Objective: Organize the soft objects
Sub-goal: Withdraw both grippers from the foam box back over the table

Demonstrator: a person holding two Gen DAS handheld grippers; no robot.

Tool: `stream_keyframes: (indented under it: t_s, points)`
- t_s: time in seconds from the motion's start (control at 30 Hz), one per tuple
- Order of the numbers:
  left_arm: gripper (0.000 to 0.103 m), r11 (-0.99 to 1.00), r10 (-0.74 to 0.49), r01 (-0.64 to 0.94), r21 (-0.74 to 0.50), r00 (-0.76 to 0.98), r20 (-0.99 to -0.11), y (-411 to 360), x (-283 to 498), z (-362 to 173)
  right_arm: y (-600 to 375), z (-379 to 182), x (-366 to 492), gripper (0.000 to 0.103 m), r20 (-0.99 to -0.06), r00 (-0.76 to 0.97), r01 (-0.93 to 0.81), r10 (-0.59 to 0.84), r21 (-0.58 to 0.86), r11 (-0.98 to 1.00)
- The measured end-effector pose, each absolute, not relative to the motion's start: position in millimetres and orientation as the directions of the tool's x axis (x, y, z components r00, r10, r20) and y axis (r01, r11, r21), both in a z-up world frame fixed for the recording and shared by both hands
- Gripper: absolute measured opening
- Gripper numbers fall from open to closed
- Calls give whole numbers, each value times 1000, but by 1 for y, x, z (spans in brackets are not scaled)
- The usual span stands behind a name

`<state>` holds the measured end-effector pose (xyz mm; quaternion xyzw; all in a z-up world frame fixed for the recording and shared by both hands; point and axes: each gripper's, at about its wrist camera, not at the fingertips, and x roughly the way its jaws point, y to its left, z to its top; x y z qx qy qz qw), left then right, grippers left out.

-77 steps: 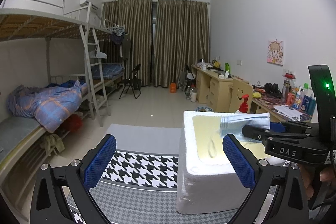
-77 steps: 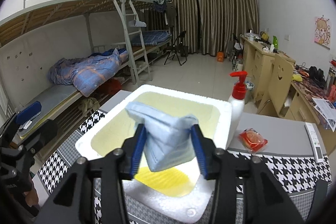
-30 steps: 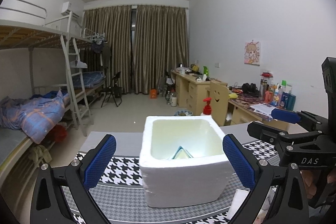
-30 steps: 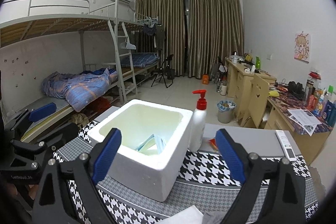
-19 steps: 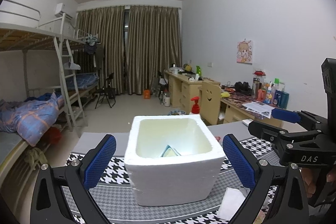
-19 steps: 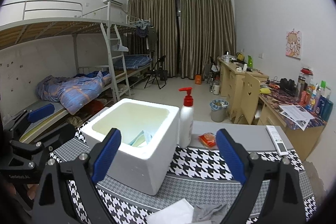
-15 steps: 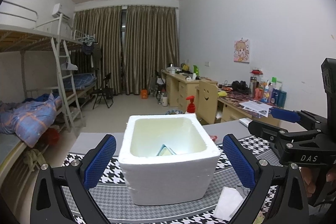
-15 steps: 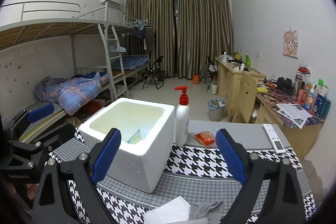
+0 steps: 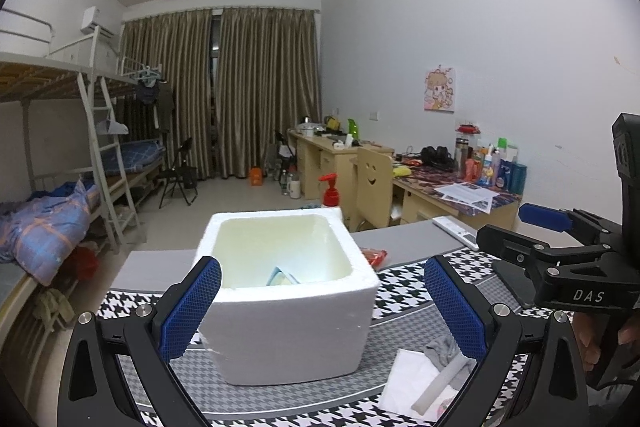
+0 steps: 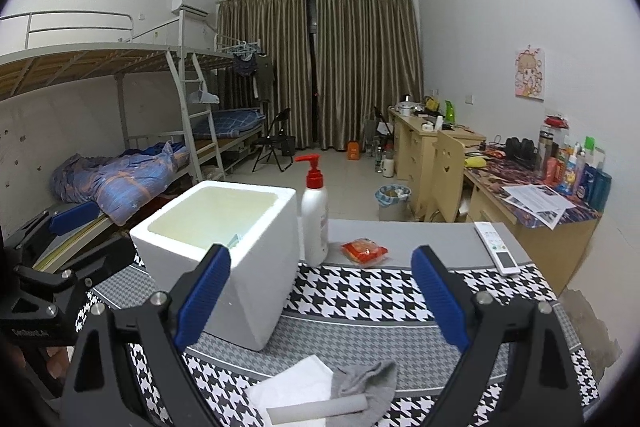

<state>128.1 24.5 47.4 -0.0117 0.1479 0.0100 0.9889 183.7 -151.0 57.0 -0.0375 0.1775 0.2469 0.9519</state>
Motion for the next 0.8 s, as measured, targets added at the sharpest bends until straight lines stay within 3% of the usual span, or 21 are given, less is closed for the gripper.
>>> stream_keyframes:
  t_s: [0.8]
  points:
    - [102, 996, -93, 92, -18, 943, -319, -10, 106, 37, -190, 48, 166, 96, -357, 848, -409, 392, 29, 912]
